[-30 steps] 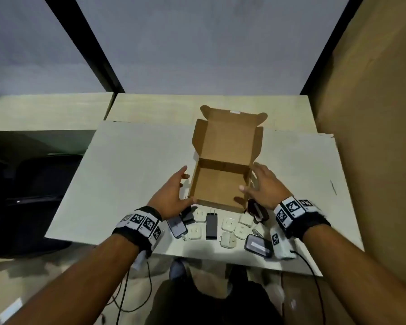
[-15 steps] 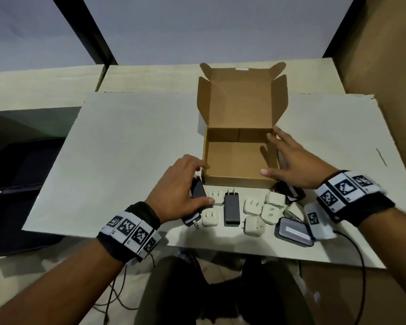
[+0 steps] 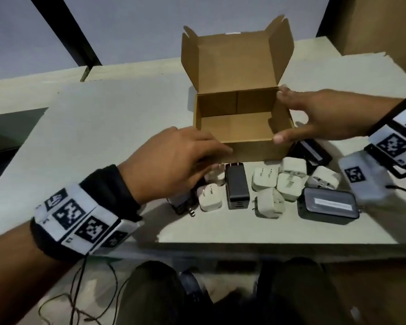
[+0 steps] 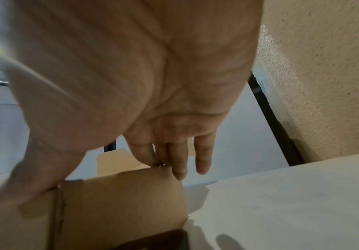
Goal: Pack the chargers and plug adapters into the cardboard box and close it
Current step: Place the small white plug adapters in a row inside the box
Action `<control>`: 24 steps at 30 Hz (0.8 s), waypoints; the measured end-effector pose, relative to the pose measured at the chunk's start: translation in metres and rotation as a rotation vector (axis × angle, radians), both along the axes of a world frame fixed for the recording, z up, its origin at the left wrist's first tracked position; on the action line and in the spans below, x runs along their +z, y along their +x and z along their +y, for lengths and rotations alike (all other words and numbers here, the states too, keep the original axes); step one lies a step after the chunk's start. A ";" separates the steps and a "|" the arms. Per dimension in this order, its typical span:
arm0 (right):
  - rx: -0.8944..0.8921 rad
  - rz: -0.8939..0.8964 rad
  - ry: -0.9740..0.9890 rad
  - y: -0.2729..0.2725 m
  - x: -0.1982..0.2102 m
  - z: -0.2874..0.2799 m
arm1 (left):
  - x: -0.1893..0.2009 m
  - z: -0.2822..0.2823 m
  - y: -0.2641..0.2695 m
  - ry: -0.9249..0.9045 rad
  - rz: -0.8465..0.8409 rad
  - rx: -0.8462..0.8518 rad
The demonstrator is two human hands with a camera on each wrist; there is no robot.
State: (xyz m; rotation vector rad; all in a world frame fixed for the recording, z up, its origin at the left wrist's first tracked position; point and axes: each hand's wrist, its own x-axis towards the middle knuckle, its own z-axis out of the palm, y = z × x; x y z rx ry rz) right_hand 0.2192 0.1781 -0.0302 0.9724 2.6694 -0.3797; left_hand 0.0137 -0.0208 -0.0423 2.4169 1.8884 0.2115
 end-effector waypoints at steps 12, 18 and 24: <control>-0.052 -0.039 0.154 0.000 0.006 -0.021 | -0.002 0.016 0.025 -0.094 0.250 0.223; -0.046 -0.059 0.182 -0.003 0.010 -0.027 | 0.012 0.016 0.018 0.013 0.042 0.250; -0.043 -0.063 0.198 -0.005 0.011 -0.024 | 0.052 0.034 0.004 0.164 -0.045 0.241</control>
